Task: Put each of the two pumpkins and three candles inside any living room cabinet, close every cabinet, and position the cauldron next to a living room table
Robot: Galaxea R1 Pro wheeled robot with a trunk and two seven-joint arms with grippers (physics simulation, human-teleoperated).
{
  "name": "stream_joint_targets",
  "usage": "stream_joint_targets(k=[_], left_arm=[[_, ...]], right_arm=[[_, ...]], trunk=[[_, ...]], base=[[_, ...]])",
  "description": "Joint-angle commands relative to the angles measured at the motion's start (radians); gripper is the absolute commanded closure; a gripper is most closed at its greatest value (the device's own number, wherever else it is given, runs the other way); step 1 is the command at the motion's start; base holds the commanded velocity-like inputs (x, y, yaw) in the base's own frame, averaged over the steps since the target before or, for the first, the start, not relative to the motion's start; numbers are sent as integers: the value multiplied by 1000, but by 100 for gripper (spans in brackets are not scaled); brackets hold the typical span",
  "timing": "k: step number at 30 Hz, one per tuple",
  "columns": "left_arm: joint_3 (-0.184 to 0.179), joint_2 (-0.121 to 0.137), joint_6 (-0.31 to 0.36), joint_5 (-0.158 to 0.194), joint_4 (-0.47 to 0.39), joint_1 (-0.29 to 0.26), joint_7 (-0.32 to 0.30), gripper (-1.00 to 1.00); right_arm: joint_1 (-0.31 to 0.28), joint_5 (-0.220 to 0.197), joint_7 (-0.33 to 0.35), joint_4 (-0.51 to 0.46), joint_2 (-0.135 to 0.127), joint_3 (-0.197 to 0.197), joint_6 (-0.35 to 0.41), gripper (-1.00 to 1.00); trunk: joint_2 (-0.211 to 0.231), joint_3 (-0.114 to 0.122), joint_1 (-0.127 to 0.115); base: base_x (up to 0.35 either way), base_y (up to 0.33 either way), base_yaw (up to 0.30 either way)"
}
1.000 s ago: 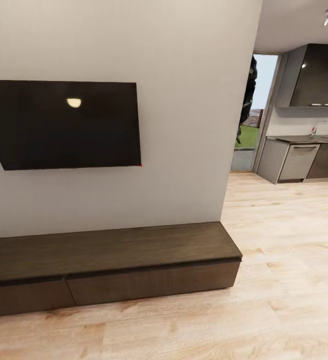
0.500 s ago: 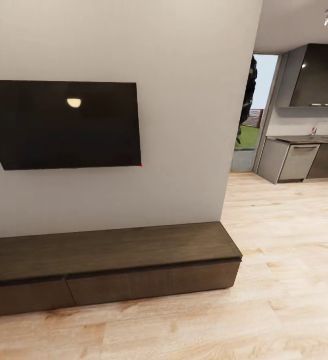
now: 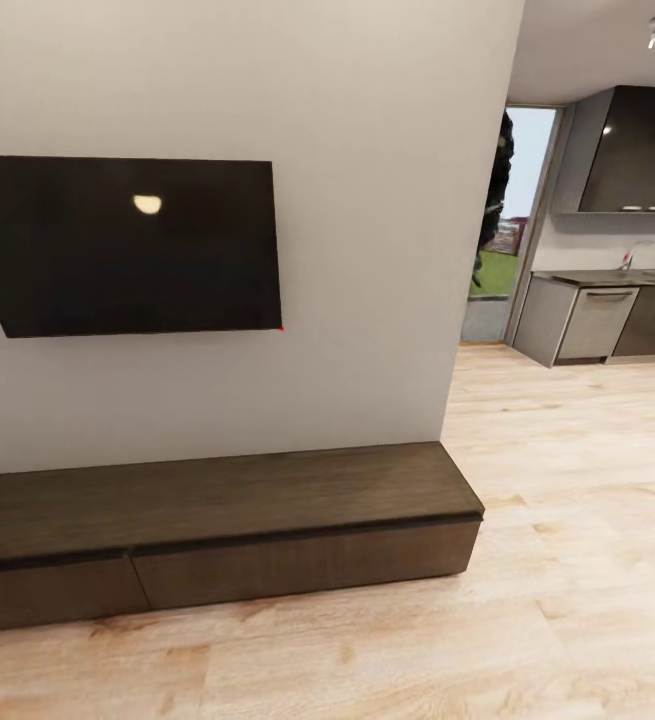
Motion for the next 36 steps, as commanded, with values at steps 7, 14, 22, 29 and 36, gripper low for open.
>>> stream_joint_targets(k=[7, 14, 22, 29, 36], left_arm=[[-1, -2, -3, 0, -45, -2, -3, -100], [0, -8, 20, 4, -319, -4, 1, -100], [-1, -10, 450, 58, -671, -40, 4, -100], [0, 2, 605, 69, -649, -101, 4, -100], [1, 7, 612, 71, -623, -106, 0, -100]], right_arm=[[-1, 4, -1, 1, -1, 2, -18, -100], [-3, -10, -13, -164, 3, -3, 43, -100], [-5, -15, -36, -647, 6, -4, 501, -100], [-8, -12, -38, -718, 24, -3, 582, -100], [-8, -7, -39, -705, 26, 0, 581, -100]], trunk=[[-1, -1, 0], [-1, -1, 0], [-1, -1, 0], [-1, -1, 0], [-1, -1, 0]], base=[[0, 0, 0], [0, 0, 0], [0, 0, 0], [0, 0, 0], [0, 0, 0]])
